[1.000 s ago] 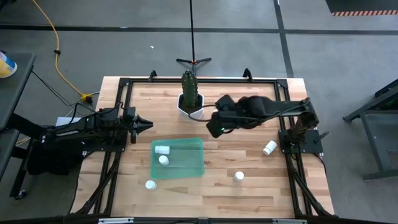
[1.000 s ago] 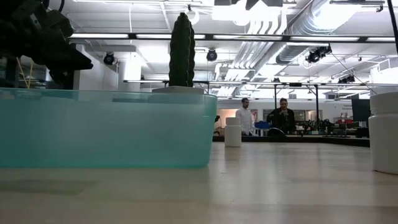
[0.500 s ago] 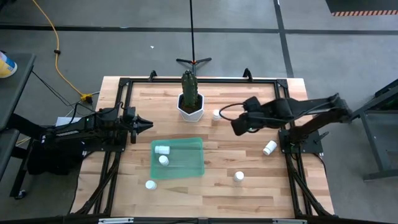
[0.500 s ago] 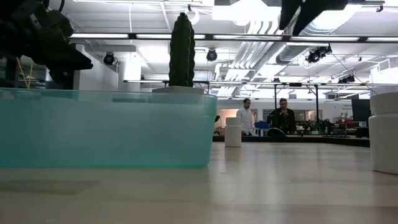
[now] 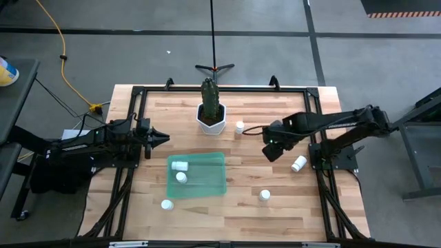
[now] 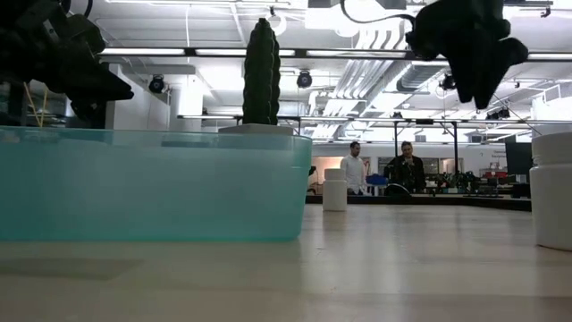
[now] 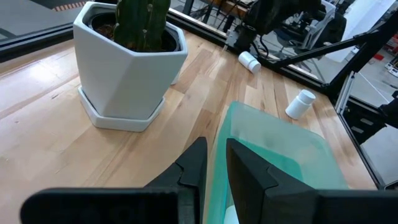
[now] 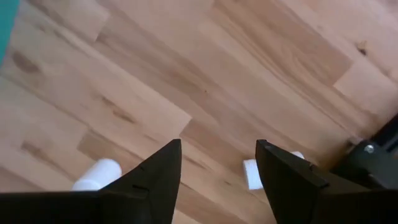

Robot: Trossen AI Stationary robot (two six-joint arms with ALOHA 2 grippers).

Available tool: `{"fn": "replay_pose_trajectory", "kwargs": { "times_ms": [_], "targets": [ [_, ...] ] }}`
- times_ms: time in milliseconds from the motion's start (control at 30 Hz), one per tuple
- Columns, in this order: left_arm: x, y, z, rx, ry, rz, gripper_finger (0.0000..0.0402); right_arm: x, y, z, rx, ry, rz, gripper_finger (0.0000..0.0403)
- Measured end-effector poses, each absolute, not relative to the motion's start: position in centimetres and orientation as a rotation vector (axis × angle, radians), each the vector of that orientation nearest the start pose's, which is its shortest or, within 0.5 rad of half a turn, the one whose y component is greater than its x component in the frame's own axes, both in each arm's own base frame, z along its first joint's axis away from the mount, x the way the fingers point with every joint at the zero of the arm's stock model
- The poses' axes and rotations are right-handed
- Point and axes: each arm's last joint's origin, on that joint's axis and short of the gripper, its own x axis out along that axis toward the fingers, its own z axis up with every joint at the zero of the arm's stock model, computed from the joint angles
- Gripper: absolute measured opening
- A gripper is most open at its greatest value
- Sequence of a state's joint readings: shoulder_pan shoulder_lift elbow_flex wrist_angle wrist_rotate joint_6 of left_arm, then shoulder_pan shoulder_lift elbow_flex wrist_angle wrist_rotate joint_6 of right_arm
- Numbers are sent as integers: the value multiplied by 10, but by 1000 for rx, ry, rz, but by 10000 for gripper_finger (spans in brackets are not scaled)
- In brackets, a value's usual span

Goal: Pick and place pill bottles into a basket
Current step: Put the white pill bottle into the green bin

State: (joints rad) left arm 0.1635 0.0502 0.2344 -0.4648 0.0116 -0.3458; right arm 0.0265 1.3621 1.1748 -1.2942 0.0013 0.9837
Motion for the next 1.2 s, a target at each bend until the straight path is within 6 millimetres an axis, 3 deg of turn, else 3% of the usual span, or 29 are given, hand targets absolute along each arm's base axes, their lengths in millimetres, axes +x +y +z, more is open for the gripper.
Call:
{"fn": "replay_pose_trajectory", "kwargs": {
  "times_ms": [333, 633, 833, 1033, 1200],
  "targets": [
    [78, 13, 194, -367, 251, 198, 97, 234, -21, 274, 643, 1395, -533, 239],
    [78, 13, 194, -368, 252, 198, 97, 265, -40, 243, 600, 1434, -420, 299],
    [78, 13, 194, -369, 252, 199, 97, 277, -43, 227, 534, 1463, -348, 307],
    [78, 13, 194, -369, 252, 199, 97, 286, -51, 226, 406, 1368, -422, 308],
    [78, 13, 194, -369, 252, 199, 97, 297, -64, 229, 409, 1208, -522, 308]
  ]
}}
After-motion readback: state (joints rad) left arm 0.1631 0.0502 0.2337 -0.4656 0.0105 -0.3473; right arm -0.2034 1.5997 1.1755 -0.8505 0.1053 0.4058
